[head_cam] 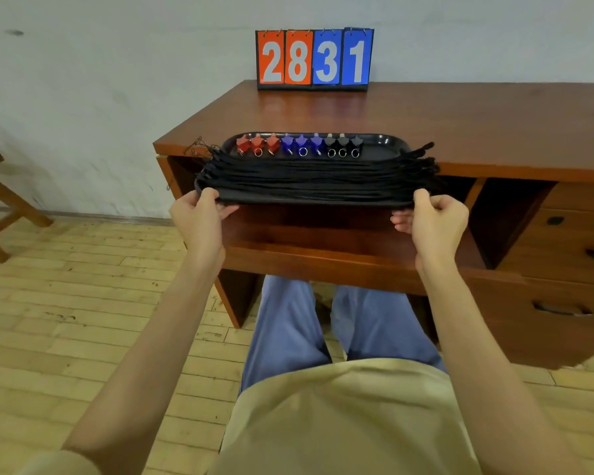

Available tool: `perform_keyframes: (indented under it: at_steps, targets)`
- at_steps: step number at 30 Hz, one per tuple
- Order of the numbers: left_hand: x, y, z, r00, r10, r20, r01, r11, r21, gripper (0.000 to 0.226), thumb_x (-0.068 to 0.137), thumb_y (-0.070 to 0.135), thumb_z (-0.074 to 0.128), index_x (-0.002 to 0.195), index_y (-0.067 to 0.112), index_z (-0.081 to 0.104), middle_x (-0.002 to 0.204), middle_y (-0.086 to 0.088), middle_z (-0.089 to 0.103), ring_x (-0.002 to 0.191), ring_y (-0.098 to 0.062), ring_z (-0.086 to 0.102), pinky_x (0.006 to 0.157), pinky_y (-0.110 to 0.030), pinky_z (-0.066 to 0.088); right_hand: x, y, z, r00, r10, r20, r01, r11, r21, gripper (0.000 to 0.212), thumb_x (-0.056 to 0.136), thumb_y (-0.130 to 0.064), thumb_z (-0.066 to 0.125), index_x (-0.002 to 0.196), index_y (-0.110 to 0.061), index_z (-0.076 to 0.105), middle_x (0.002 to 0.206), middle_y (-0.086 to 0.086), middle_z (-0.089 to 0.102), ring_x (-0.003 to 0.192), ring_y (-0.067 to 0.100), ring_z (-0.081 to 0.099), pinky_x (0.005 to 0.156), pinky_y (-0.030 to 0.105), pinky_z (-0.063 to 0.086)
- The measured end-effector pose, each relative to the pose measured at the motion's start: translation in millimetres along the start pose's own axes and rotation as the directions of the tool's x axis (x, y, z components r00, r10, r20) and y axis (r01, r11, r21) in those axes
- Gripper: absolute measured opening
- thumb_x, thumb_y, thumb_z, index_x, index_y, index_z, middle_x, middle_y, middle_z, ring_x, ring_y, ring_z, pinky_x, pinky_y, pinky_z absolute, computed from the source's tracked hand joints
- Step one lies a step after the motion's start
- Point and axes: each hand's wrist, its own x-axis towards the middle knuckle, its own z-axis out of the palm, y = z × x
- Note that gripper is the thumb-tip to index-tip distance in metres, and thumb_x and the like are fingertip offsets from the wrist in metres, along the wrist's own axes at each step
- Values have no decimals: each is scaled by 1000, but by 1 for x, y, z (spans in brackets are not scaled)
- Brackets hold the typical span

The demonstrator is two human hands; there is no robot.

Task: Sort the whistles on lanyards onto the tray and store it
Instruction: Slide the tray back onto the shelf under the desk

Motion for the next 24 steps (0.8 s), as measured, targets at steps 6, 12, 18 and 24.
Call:
perform_keyframes:
  at_steps: [6,12,18,24]
  targets:
    - [-30,-8,-24,998,65,2,-65,998,20,17,91,2,51,87,7,66,84,-10,66,83,-22,69,67,-24,58,-28,2,-26,999,-41,-6,41,999,-5,24,94,-14,49,73,-4,55,59,10,63,47,13,64,47,22,50]
    - [-58,-9,-41,998,65,1,-65,998,-4,20,90,2,51,82,11,67,86,-9,69,83,-21,70,70,-27,59,-51,4,-46,996,-88,-4,88,996,-19,28,95,-14,48,67,-8,54,59,10,64,45,11,62,44,20,48]
    - [-71,-22,-53,1000,15,16,-15,1000,4,19,90,-1,51,79,7,65,82,-9,70,81,-22,71,73,-28,59,-64,18,-56,998,-69,5,70,997,-37,28,94,-13,49,69,-3,54,58,11,62,43,11,62,44,19,47]
    - [-68,-32,-47,997,-61,57,60,998,28,17,91,-2,50,88,5,65,93,-13,70,84,-22,72,70,-23,58,-58,31,-60,1000,-11,3,11,997,-82,27,93,-12,49,87,11,61,60,12,64,44,9,62,46,18,49]
